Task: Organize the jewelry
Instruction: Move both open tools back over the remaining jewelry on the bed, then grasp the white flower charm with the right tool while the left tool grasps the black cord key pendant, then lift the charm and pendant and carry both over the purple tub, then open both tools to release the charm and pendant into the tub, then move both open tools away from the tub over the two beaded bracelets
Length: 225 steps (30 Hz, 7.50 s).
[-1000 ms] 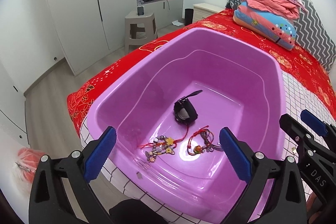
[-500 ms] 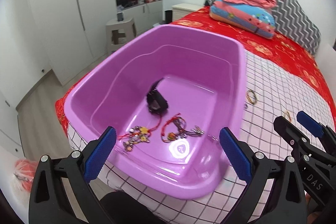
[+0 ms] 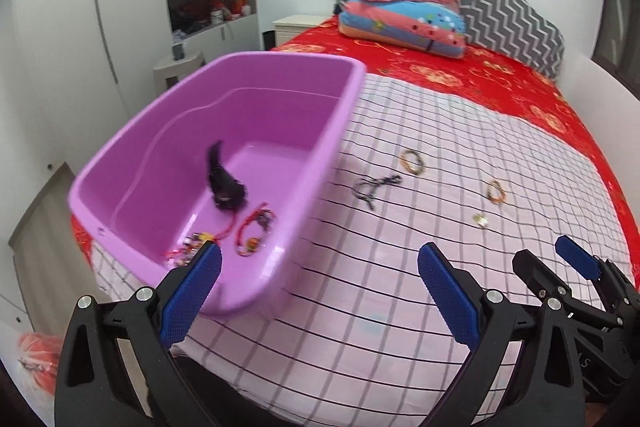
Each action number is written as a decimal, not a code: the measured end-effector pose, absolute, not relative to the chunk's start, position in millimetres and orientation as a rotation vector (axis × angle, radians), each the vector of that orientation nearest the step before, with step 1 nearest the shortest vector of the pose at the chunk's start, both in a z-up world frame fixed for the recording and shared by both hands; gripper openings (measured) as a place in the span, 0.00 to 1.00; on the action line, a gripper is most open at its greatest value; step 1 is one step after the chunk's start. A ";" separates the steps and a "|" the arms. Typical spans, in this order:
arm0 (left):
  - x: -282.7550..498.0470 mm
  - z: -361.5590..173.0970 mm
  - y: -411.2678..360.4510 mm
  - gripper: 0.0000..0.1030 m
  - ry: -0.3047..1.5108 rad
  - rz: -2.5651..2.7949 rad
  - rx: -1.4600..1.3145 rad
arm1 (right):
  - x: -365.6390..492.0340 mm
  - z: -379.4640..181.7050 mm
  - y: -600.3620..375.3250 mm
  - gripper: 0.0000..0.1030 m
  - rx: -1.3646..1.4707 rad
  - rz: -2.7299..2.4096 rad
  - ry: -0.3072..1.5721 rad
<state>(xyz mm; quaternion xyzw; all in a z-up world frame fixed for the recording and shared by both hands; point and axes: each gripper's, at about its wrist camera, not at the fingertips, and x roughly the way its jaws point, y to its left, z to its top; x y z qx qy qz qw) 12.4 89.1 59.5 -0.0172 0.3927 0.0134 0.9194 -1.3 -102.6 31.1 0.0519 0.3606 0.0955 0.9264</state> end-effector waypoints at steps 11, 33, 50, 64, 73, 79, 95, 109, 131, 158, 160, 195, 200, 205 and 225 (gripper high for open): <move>18.3 37.0 33.8 0.94 0.832 -0.040 0.024 | -12.4 3.9 -157.5 0.74 0.157 0.102 0.760; 133.3 -58.7 12.9 0.94 0.926 0.029 0.031 | 78.3 -81.3 -190.8 0.74 0.152 0.019 0.871; 200.9 -114.1 0.8 0.94 0.971 0.033 0.050 | 153.4 -129.9 -191.6 0.74 0.092 -0.037 0.920; 229.0 -129.8 -7.2 0.94 0.971 0.038 0.072 | 170.5 -143.6 -191.8 0.73 0.068 -0.045 0.940; 243.8 -133.0 -10.9 0.95 0.978 0.030 0.074 | 177.7 -146.3 -187.7 0.73 0.037 -0.057 0.954; 248.3 -135.7 -10.6 0.95 0.982 0.024 0.057 | 178.0 -147.3 -184.2 0.66 0.016 -0.051 0.953; 231.4 -126.4 -27.6 0.04 0.982 -0.130 0.037 | 173.4 -143.9 -180.9 0.16 0.015 -0.001 0.950; 150.0 -111.4 -21.4 0.04 1.092 -0.212 -0.029 | 118.0 -128.3 -198.4 0.16 0.176 0.045 0.973; 50.7 14.1 15.2 0.04 0.915 -0.256 -0.019 | 27.6 -6.1 -147.4 0.16 0.160 0.144 0.814; 64.5 86.6 199.9 0.04 0.791 0.071 -0.118 | 83.9 92.1 55.9 0.16 0.052 0.521 0.724; 65.2 79.0 211.0 0.04 0.806 0.091 -0.130 | 88.7 87.8 70.3 0.16 0.031 0.535 0.738; 64.1 53.3 239.5 0.91 0.844 0.290 -0.165 | 110.8 64.8 90.9 0.50 -0.039 0.515 0.798; 62.5 55.5 238.5 0.93 0.847 0.305 -0.166 | 109.3 68.8 88.1 0.51 -0.037 0.513 0.787; 60.8 58.0 234.1 0.93 0.851 0.313 -0.152 | 107.3 71.6 82.3 0.55 -0.032 0.507 0.778; 50.3 70.9 214.5 0.94 0.840 0.315 -0.132 | 95.5 73.2 37.8 0.66 0.055 0.457 0.785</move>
